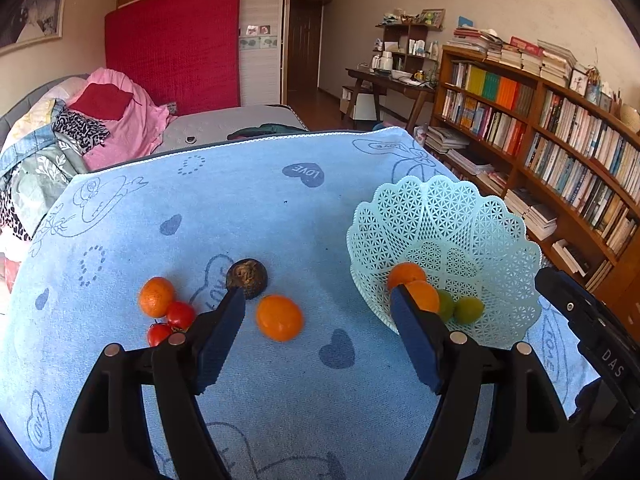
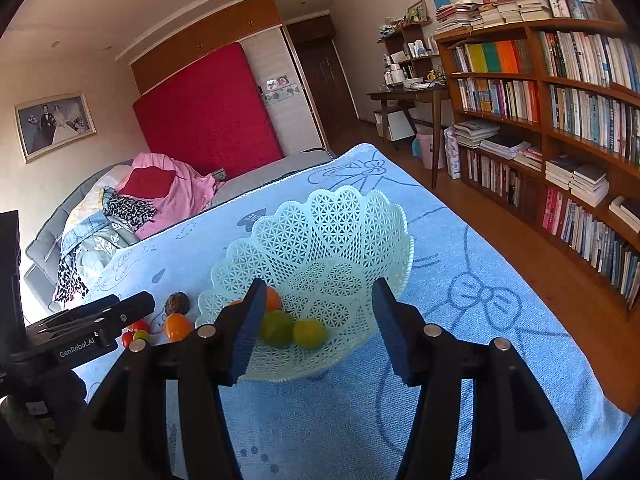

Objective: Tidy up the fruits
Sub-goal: 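Lower the oval orange fruit into the basket and open the left tool, then withdraw both tools from the basket back over the remaining fruit, then close the left tool on another green tomato, then lower the right tool onto a mandarin orange and close it while the left tool holds the green tomato, then carry the mandarin orange over the basket and open the right tool, then lower the green tomato into the basket and open the left tool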

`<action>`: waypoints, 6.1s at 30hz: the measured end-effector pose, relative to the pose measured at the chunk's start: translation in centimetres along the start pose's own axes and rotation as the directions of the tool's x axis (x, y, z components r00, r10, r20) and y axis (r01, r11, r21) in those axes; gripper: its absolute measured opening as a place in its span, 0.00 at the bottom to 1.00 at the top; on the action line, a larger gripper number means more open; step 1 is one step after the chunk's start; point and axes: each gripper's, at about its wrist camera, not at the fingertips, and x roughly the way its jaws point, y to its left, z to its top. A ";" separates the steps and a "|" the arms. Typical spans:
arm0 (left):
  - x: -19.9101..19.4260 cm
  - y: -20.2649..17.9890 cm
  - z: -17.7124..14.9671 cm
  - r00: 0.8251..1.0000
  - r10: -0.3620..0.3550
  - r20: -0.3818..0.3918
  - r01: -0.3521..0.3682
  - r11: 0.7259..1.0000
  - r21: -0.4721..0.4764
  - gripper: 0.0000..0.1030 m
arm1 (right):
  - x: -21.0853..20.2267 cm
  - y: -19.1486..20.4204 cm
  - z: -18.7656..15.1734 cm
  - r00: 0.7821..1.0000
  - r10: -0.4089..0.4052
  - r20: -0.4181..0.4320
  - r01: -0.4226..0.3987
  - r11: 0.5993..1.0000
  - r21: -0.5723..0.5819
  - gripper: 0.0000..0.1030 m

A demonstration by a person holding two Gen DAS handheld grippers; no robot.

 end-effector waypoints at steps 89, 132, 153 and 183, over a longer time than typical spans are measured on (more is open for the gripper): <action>0.7 13.6 -7.0 0.988 0.100 -0.117 -0.125 0.966 -0.225 0.29 | 14.4 17.6 -5.5 0.939 0.041 -0.341 -0.160 0.930 -0.331 0.48; -2.0 11.7 -6.0 0.996 0.062 -0.058 -0.072 0.976 -0.207 0.29 | 5.9 15.6 -4.2 0.969 0.091 -0.230 -0.158 0.943 -0.294 0.38; -2.3 5.0 -3.3 0.998 0.040 -0.038 -0.043 0.996 -0.077 0.29 | 2.3 2.5 0.0 0.994 -0.079 -0.079 0.069 0.991 -0.118 0.38; 1.9 -5.9 0.8 0.997 -0.069 -0.046 0.073 0.992 0.106 0.29 | 1.5 -4.4 2.1 0.993 -0.118 0.005 0.118 0.993 0.014 0.53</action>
